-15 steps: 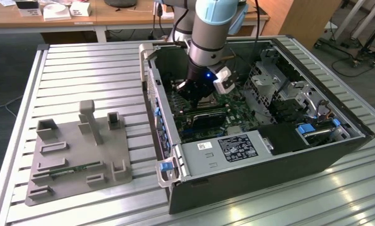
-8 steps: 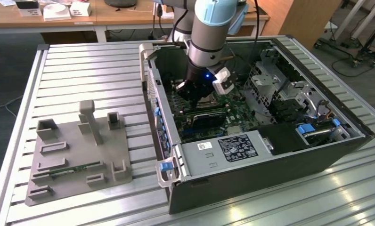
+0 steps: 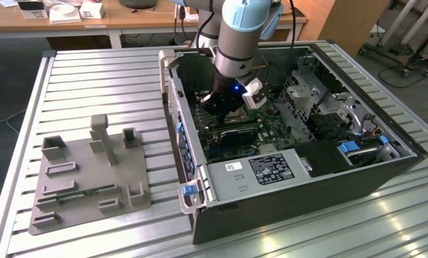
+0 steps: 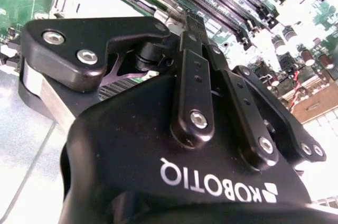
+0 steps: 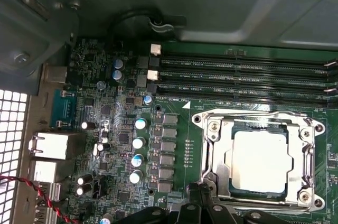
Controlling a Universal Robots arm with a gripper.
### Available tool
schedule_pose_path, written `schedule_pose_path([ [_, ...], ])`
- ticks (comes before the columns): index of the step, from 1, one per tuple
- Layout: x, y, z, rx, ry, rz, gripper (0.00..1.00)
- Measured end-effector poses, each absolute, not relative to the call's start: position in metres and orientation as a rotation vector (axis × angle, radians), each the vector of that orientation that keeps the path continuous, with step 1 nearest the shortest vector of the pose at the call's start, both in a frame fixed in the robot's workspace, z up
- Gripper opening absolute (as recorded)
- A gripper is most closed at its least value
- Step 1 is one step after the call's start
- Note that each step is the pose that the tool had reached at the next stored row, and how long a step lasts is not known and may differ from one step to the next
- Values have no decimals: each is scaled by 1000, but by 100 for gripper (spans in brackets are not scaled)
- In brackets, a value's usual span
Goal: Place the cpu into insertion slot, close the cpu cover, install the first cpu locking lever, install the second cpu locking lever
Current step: 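Install the second cpu locking lever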
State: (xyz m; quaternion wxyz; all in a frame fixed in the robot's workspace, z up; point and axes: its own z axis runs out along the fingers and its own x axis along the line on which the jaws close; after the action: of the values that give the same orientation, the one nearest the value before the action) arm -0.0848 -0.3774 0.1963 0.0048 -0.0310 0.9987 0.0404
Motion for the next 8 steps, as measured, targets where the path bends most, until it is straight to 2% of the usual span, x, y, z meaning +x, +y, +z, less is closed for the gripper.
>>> schedule_pose_path([
  [4, -85, -378, 196, -97, 3128, 120, 11],
  [8, -85, -378, 196, -98, 3130, 75, 11],
])
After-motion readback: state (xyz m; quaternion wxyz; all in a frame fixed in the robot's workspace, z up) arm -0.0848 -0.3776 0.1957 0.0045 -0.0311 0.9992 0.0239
